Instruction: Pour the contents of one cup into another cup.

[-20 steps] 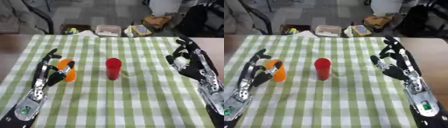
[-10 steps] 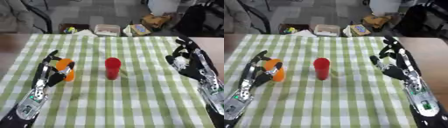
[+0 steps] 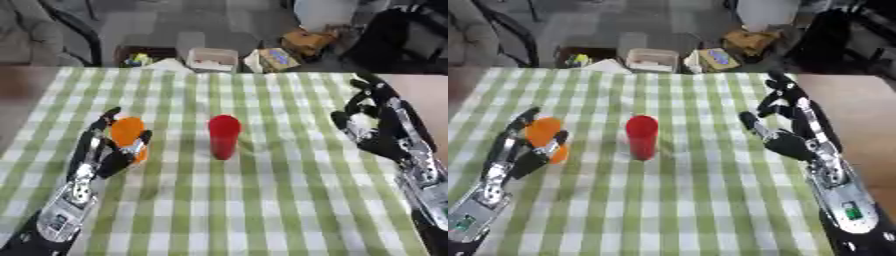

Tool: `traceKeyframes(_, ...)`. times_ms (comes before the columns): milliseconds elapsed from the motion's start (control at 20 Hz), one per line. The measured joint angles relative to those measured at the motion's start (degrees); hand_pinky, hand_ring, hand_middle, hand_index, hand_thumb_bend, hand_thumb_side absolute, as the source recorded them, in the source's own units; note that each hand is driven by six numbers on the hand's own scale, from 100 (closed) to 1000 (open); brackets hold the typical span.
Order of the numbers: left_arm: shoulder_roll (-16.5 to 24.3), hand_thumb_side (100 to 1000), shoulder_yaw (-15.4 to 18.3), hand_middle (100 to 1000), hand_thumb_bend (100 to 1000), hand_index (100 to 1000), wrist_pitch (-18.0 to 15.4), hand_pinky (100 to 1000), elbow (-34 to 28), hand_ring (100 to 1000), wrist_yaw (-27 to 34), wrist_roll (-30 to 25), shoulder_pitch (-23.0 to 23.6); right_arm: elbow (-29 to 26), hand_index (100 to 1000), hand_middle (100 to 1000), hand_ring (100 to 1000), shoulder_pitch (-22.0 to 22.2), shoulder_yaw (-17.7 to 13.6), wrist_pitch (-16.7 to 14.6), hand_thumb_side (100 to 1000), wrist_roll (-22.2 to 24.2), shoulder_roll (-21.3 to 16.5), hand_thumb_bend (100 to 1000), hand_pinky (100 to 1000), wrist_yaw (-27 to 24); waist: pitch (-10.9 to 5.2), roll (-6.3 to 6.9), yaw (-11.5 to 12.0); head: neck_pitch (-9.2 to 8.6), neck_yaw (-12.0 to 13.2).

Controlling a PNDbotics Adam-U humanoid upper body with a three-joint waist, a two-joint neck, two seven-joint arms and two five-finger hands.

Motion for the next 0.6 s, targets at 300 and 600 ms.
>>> traceKeyframes(300,-0.01,578,0.01,551,460,923,-0.37,399,0.58,903,-0.59,0.25,-0.38,0.02,957,467,964,-0.01,0.0,-0.09,368,0.09,0.01,470,562,-0.01,0.13,0.02,-0.42,-0.01,0.0)
traceKeyframes(600,-0.05,551,-0.01,459,353,912,-0.52,330,0.66,835,-0.78,0.25,-0.5,0.03,957,467,963,-0.01,0.0,-0.04,370,0.17,0.03,465,562,-0.02,0.14,0.16,-0.77,-0.02,0.0)
